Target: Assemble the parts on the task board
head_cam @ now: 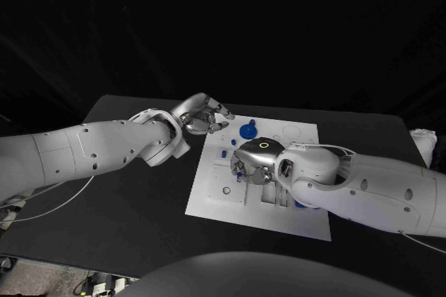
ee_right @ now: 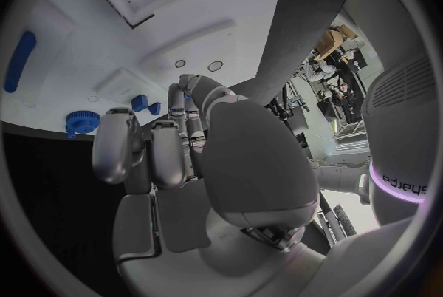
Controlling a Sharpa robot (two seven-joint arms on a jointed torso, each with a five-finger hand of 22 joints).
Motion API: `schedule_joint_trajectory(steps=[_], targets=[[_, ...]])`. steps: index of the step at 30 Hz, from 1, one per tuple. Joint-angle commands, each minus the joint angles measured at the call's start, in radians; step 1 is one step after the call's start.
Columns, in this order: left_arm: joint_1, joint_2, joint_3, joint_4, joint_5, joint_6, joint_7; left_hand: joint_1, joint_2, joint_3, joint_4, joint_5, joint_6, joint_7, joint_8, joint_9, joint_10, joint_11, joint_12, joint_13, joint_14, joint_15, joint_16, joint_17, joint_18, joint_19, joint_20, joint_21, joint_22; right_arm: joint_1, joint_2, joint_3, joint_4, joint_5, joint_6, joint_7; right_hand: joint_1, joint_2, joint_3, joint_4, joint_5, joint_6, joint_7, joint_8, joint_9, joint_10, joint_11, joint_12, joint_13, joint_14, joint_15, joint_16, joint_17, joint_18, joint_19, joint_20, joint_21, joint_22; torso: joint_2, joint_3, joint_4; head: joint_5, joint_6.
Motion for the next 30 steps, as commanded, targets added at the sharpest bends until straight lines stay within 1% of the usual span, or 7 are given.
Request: schedule_joint_trajectory(steps=[1, 8, 16, 30], targets=[[0.000, -0.001, 0.001, 0.004, -0.004, 0.011, -0.004, -0.003, 0.004, 0.008, 0.000, 0.006, -0.001, 0.007, 0.001, -0.002, 0.003, 0.002, -0.002, 0.000, -0.003, 0.003, -0.006, -0.001, 0.016, -0.005, 0.003, -0.003, 0.095, -0.004, 0.002, 0.000, -0.001, -0.009, 0.008, 0.004, -0.008, 0.000, 0.000, -0.005, -0.003, 0.006, 0.001, -0.004, 0.001, 0.006, -0.001, -0.002, 0.001, -0.003, -0.001, -0.005, 0.000, 0.010, -0.003, -0.003, -0.003, 0.158, 0.000, 0.0010, -0.0003, -0.003, 0.000], [0.000, -0.002, 0.000, 0.006, -0.004, 0.014, -0.008, 0.003, 0.004, 0.012, -0.001, 0.013, -0.002, 0.009, 0.000, -0.002, 0.002, 0.004, -0.003, 0.000, -0.003, 0.004, -0.007, -0.002, 0.017, -0.005, 0.004, -0.006, 0.095, -0.011, 0.004, 0.000, -0.003, -0.010, 0.014, 0.002, -0.009, 0.000, 0.000, -0.004, -0.003, 0.005, 0.001, -0.005, 0.001, 0.006, -0.001, -0.002, 0.001, -0.002, -0.001, -0.004, 0.003, 0.010, -0.002, -0.003, -0.002, 0.159, 0.000, 0.0005, -0.0001, -0.003, 0.000], [0.000, 0.000, 0.000, 0.007, -0.004, 0.013, -0.008, 0.008, 0.003, 0.014, -0.002, 0.018, -0.006, 0.009, -0.001, -0.003, -0.001, 0.004, -0.004, 0.000, -0.003, 0.004, -0.008, -0.003, 0.017, -0.005, 0.005, -0.007, 0.096, -0.018, 0.008, 0.000, -0.008, -0.013, 0.025, -0.001, -0.008, 0.000, 0.001, -0.005, -0.004, 0.005, 0.001, -0.006, 0.000, 0.007, -0.001, -0.002, 0.001, -0.004, -0.001, -0.006, -0.003, 0.011, -0.005, -0.003, -0.007, 0.157, 0.000, 0.0003, 0.0000, -0.006, 0.000], [0.000, -0.002, 0.000, 0.009, -0.004, 0.016, -0.012, 0.010, 0.003, 0.016, -0.001, 0.020, -0.008, 0.008, -0.002, -0.003, -0.003, 0.004, -0.004, 0.000, -0.003, 0.004, -0.008, -0.004, 0.017, -0.005, 0.005, -0.007, 0.096, -0.023, 0.009, 0.000, -0.015, -0.029, 0.017, -0.009, -0.007, 0.001, 0.002, -0.006, -0.004, 0.005, 0.001, -0.008, 0.000, 0.007, -0.001, -0.002, 0.001, -0.004, -0.002, -0.007, -0.005, 0.012, -0.006, -0.003, -0.010, 0.156, 0.000, 0.0007, -0.0004, -0.005, 0.000]])
